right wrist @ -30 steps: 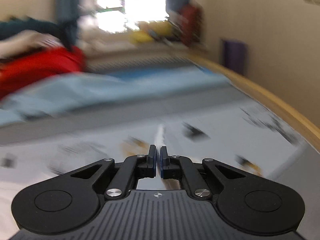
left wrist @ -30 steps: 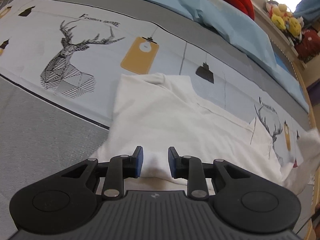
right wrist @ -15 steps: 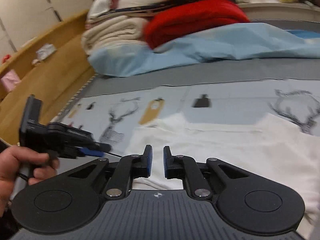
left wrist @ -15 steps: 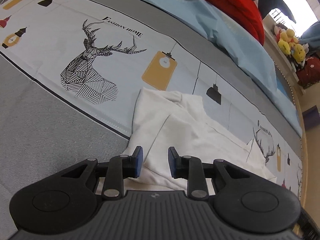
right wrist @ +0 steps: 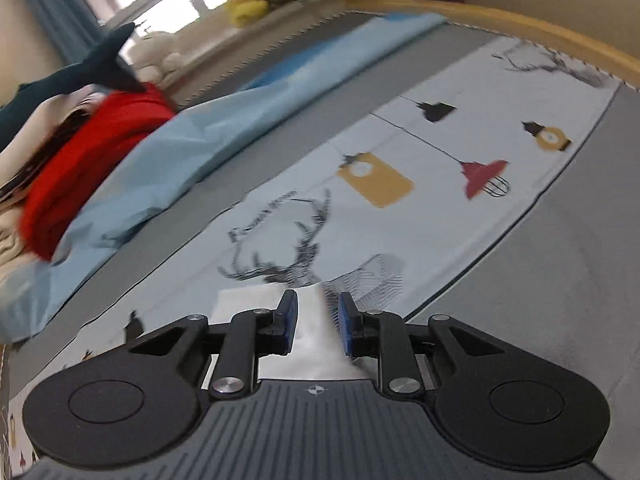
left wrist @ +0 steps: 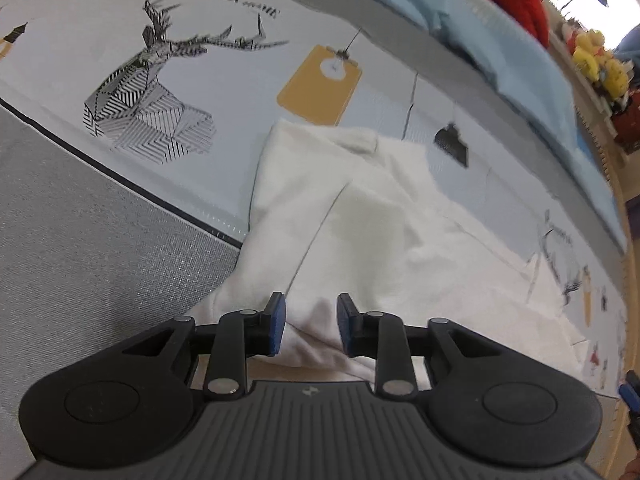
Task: Fold small clothes
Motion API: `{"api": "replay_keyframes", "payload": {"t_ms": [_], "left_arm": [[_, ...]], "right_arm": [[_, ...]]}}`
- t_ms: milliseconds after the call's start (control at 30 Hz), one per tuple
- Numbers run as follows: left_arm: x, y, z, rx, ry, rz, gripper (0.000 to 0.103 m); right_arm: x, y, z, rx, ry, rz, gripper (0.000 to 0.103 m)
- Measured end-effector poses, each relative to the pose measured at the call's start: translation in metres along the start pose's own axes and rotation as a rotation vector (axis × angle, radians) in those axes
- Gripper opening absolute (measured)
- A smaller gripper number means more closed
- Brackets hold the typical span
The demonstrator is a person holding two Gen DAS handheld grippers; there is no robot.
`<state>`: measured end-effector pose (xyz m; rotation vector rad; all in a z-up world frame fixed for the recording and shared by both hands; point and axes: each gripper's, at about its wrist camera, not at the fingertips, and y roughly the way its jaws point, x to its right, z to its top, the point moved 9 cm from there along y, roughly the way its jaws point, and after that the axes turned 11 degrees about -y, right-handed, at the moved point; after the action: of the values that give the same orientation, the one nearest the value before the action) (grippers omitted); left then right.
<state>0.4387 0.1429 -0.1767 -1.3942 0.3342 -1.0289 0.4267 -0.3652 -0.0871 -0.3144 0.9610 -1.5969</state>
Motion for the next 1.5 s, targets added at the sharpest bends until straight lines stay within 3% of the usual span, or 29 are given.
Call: {"api": "replay_keyframes", "payload": {"t_ms": [167,267,333,367,400,567,667,767,833,933,1033,1100,1233,1367,1400,1433,1467,1500], "left_arm": [[0.000,0.015,-0.005,-0.013,0.036,0.050,0.040],[0.003,0.017,-0.005,-0.008,0.069,0.055,0.039],[0.004,0.017,-0.006,-0.004,0.102,0.059,0.026],[0.005,0.016,-0.006,0.002,0.121,0.068,0.011],[0.004,0.013,-0.005,0.014,0.137,0.069,0.007],[0.005,-0.020,0.009,0.097,0.120,0.008,0.005],[-0.009,-0.032,0.018,0.144,0.102,0.080,0.005],[-0.023,-0.027,0.016,0.077,0.055,0.078,0.006],[-0.019,-0.026,0.015,0.054,0.101,0.071,0.007],[-0.020,-0.033,0.018,0.097,0.083,0.084,0.011],[-0.023,-0.034,0.022,0.112,0.041,0.076,0.012],[-0.024,-0.033,0.024,0.113,0.036,0.078,0.012],[-0.022,-0.031,0.024,0.110,0.033,0.078,0.013],[-0.024,-0.032,0.025,0.104,0.020,0.067,0.017],[-0.025,-0.032,0.025,0.101,0.016,0.066,0.017],[-0.027,-0.033,0.026,0.099,0.011,0.065,0.017],[-0.028,-0.033,0.026,0.097,0.008,0.064,0.017],[-0.029,-0.033,0.027,0.096,0.006,0.063,0.017]], "right_arm": [[0.004,0.035,-0.005,-0.112,0.002,0.033,0.040],[-0.006,0.048,-0.025,-0.202,-0.040,0.069,0.040],[-0.010,0.055,-0.038,-0.257,-0.055,0.063,0.040],[-0.009,0.062,-0.045,-0.284,-0.065,0.055,0.040],[-0.010,0.064,-0.050,-0.302,-0.073,0.051,0.041],[-0.015,0.063,-0.060,-0.321,-0.112,0.042,0.044],[-0.015,0.061,-0.070,-0.355,-0.164,0.028,0.046],[-0.009,0.062,-0.094,-0.451,-0.229,0.010,0.046],[-0.005,0.062,-0.104,-0.486,-0.268,-0.003,0.045],[0.003,0.055,-0.100,-0.480,-0.277,-0.032,0.045],[0.004,0.041,-0.076,-0.382,-0.299,-0.073,0.045],[-0.002,0.032,-0.054,-0.271,-0.261,-0.039,0.045],[-0.023,0.043,-0.023,-0.149,-0.231,0.041,0.049],[-0.039,0.086,-0.034,-0.231,-0.285,0.055,0.056],[-0.042,0.095,-0.037,-0.249,-0.292,0.071,0.054],[-0.044,0.103,-0.037,-0.249,-0.310,0.078,0.040],[-0.045,0.105,-0.036,-0.234,-0.333,0.073,0.008],[-0.044,0.109,-0.033,-0.214,-0.362,0.053,0.007]]}}
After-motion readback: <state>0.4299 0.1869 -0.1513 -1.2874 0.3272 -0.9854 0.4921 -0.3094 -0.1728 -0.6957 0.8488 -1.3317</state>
